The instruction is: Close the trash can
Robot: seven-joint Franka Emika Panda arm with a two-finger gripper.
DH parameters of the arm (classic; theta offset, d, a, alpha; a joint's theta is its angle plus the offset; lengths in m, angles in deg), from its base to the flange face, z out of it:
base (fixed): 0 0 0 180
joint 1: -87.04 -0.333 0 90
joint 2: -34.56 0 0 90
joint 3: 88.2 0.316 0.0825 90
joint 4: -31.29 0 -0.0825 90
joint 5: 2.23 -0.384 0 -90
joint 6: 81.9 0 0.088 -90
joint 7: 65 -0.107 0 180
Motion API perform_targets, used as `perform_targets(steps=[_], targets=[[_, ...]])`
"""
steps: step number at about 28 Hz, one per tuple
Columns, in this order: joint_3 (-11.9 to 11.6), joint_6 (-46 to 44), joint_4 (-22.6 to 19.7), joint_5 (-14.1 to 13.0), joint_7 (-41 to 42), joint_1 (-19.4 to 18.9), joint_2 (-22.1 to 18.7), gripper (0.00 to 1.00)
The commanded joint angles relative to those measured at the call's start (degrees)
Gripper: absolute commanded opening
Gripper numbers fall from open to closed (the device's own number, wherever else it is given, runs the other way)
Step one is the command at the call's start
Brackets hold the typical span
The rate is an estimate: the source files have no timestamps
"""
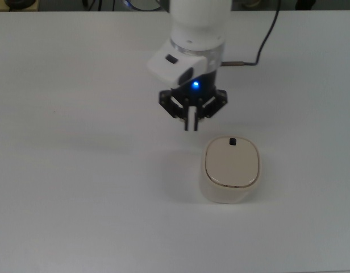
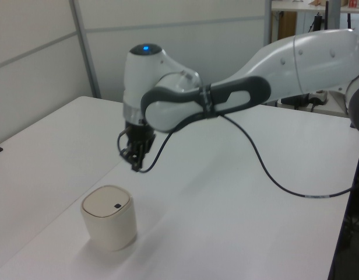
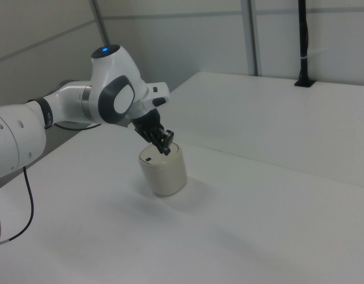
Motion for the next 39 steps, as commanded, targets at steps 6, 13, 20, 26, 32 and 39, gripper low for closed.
perform_targets(steps=[6, 13, 20, 26, 32, 39], targets=[[-5.4, -8.9, -1.1, 0.5, 1.4, 1.2, -2.2, 0.69], [-6.2, -12.3, -1.4, 0.6, 8.9, 1.5, -2.1, 1.0], [-6.2, -15.5, 0.0, -0.2, 13.4, 1.6, -2.3, 1.0], [-6.2, -15.5, 0.1, -0.2, 12.9, 1.5, -2.8, 1.0], [-6.3, -16.5, 0.5, -0.1, 12.9, 2.3, -3.8, 1.0], [-6.2, -17.3, 0.5, -0.3, 12.8, 2.9, -3.9, 1.0]])
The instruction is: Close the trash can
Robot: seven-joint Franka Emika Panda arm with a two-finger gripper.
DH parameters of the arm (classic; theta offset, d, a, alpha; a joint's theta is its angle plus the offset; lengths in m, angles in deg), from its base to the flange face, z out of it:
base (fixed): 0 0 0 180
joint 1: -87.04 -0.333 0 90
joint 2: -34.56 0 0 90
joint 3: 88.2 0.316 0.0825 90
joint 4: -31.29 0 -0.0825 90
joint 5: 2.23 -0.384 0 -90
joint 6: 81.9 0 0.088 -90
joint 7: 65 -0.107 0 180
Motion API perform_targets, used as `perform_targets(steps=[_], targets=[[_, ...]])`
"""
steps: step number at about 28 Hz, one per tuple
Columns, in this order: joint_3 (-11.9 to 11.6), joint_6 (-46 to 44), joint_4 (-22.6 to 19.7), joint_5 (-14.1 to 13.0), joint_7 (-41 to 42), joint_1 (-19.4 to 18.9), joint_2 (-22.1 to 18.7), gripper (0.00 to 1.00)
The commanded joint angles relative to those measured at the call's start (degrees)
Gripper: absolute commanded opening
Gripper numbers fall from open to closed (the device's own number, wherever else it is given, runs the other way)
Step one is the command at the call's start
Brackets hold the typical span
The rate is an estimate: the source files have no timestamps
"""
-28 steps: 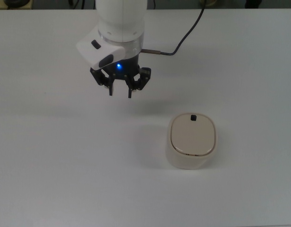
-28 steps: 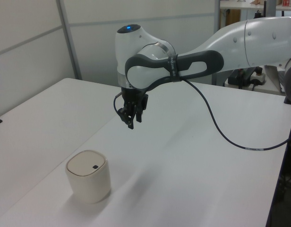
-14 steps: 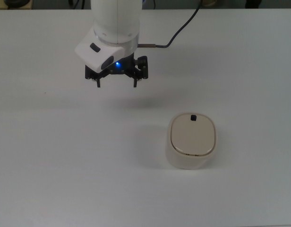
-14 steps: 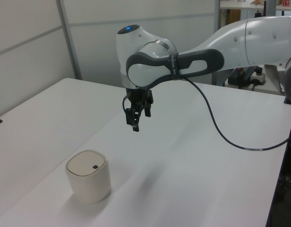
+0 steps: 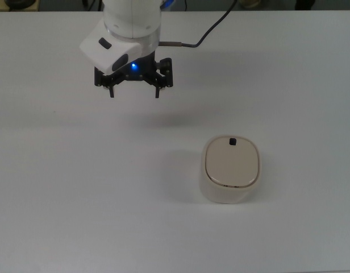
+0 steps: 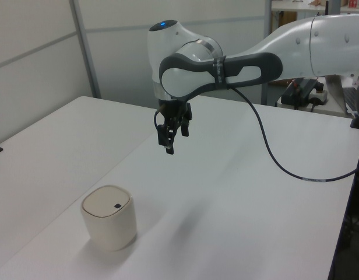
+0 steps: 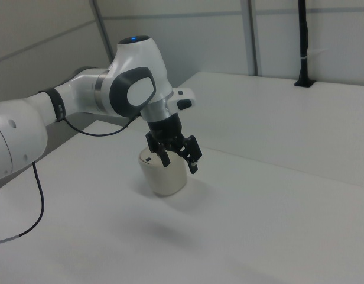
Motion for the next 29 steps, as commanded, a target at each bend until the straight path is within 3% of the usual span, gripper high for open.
perform_targets(steps=[1, 29], targets=[[-0.3, -2.5, -0.2, -0.3, 1.2, 0.2, -0.8, 1.0], [-0.3, -2.7, -0.4, -0.2, 1.6, 1.5, -0.4, 1.0]])
